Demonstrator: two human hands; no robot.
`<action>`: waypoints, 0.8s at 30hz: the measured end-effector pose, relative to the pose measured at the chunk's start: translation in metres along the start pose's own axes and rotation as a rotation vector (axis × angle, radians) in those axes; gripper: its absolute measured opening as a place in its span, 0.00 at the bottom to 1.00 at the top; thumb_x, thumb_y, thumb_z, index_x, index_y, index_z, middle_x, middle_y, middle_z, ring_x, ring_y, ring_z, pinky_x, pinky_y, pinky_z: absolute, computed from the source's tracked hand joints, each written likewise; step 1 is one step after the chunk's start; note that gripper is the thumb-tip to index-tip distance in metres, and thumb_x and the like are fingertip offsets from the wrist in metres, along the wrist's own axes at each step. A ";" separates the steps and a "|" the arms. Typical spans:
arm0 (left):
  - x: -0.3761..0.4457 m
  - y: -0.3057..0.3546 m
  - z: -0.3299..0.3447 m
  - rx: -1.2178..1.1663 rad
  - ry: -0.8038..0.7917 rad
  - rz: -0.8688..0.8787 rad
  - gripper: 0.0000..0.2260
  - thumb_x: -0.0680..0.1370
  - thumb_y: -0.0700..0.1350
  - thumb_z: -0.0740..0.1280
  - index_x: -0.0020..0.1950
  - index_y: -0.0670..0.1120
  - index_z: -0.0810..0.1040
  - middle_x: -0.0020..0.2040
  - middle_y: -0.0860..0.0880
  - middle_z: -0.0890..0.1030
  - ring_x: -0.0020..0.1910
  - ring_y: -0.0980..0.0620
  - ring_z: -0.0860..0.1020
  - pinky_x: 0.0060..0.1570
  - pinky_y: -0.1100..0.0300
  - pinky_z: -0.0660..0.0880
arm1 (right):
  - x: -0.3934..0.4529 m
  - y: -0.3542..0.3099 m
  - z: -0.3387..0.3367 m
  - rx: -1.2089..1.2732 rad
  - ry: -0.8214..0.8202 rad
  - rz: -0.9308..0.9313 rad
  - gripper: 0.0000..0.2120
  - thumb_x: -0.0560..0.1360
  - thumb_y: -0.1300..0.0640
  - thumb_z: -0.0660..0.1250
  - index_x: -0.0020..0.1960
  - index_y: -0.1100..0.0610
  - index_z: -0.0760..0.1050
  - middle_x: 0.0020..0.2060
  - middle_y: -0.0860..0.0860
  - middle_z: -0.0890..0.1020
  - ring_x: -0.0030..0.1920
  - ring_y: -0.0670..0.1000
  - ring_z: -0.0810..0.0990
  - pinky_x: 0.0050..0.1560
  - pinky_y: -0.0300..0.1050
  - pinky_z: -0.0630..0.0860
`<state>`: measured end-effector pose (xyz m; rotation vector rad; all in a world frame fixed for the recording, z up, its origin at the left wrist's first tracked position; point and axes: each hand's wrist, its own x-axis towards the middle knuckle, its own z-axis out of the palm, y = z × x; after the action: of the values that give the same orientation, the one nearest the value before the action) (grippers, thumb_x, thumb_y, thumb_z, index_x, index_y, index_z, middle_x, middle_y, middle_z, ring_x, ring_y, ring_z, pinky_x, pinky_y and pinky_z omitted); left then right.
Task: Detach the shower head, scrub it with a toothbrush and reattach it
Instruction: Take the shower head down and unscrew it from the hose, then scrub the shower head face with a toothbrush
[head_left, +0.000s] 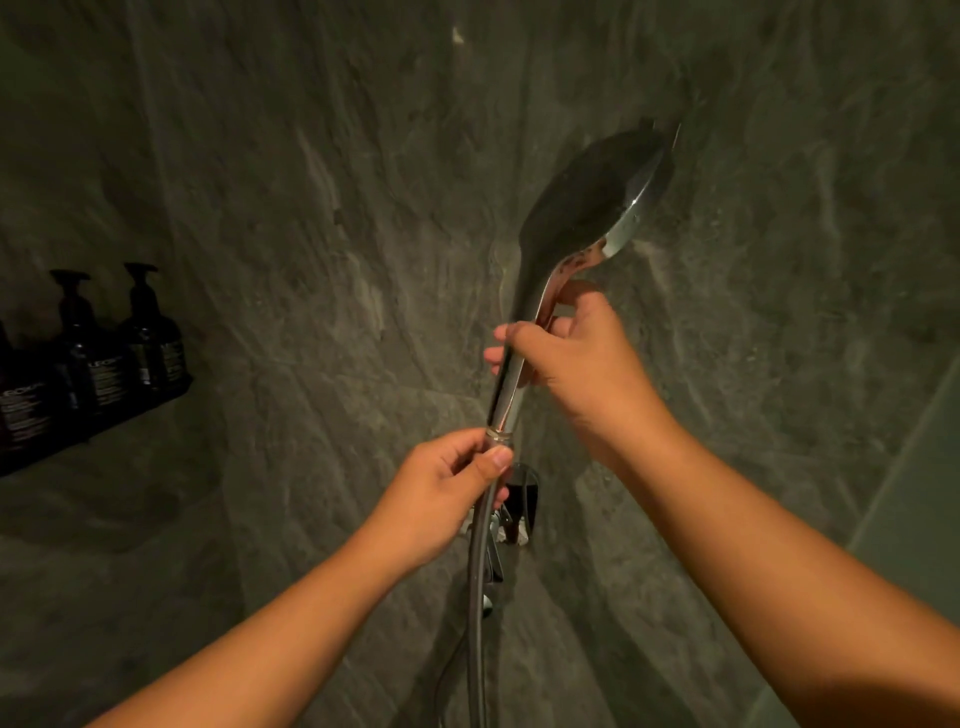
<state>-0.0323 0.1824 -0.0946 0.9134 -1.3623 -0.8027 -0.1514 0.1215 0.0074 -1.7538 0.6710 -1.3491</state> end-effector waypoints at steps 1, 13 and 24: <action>0.000 0.000 0.000 0.006 0.001 0.001 0.08 0.79 0.36 0.63 0.42 0.42 0.77 0.37 0.44 0.75 0.35 0.54 0.76 0.38 0.67 0.75 | 0.000 0.000 0.000 0.029 0.011 -0.006 0.11 0.72 0.59 0.71 0.50 0.54 0.71 0.42 0.57 0.84 0.42 0.55 0.86 0.48 0.64 0.81; -0.004 -0.011 0.004 -0.009 -0.004 -0.037 0.07 0.79 0.37 0.63 0.45 0.44 0.80 0.38 0.48 0.79 0.36 0.56 0.80 0.42 0.61 0.78 | -0.003 0.004 -0.007 0.198 0.034 -0.001 0.03 0.73 0.64 0.68 0.47 0.59 0.77 0.37 0.54 0.80 0.42 0.56 0.78 0.48 0.60 0.77; -0.004 -0.038 -0.003 0.062 0.013 -0.090 0.11 0.77 0.44 0.67 0.50 0.36 0.81 0.41 0.48 0.84 0.42 0.53 0.82 0.51 0.52 0.80 | -0.011 0.029 -0.037 0.205 0.056 0.027 0.07 0.73 0.63 0.68 0.43 0.56 0.71 0.35 0.50 0.73 0.38 0.49 0.75 0.36 0.45 0.78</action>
<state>-0.0282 0.1691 -0.1307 1.0329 -1.3478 -0.8256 -0.1880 0.1046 -0.0184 -1.5442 0.5640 -1.4010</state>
